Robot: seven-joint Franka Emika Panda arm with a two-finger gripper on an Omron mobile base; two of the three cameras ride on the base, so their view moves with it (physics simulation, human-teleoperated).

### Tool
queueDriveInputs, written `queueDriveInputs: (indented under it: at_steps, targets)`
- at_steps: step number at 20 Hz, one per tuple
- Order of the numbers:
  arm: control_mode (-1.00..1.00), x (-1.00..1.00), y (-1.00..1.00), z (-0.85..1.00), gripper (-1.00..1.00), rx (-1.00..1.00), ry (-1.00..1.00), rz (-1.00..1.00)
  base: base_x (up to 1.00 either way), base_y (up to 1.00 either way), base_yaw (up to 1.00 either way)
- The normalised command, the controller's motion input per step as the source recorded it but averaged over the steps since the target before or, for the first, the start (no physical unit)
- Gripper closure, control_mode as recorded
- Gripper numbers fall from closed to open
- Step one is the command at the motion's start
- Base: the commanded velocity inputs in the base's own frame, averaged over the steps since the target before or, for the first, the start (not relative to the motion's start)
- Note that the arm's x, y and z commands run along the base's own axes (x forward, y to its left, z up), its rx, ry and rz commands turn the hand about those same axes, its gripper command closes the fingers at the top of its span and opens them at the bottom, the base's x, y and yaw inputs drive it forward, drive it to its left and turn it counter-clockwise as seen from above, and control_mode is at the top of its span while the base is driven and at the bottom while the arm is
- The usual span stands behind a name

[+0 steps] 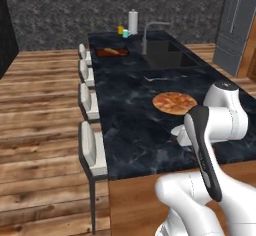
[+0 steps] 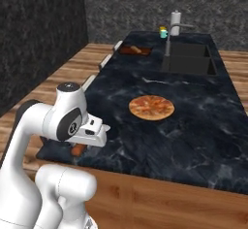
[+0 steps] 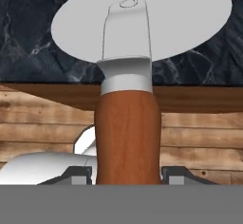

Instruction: Take the pizza cutter from the drawer on the left and place it on the dining counter for cutting.

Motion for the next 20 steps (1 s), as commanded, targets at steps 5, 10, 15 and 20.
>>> queueDriveInputs:
  at_steps: [5, 10, 15, 20]
  targets:
    - [1.0, 0.0, 0.0, 0.0, 1.0, 0.0, 0.0, 0.0, 0.5, 0.37, -0.03]
    - [1.0, 0.0, 0.0, 0.0, 1.0, 0.0, 0.0, 0.0, 0.57, 0.22, 0.0]
    - [1.0, 0.0, 0.0, 0.0, 1.0, 0.0, 0.0, 0.0, 0.62, 0.12, 0.01]
    - [-1.0, 0.59, 0.22, -0.02, 1.0, 0.0, 0.0, 0.05, 0.33, 0.11, 0.02]
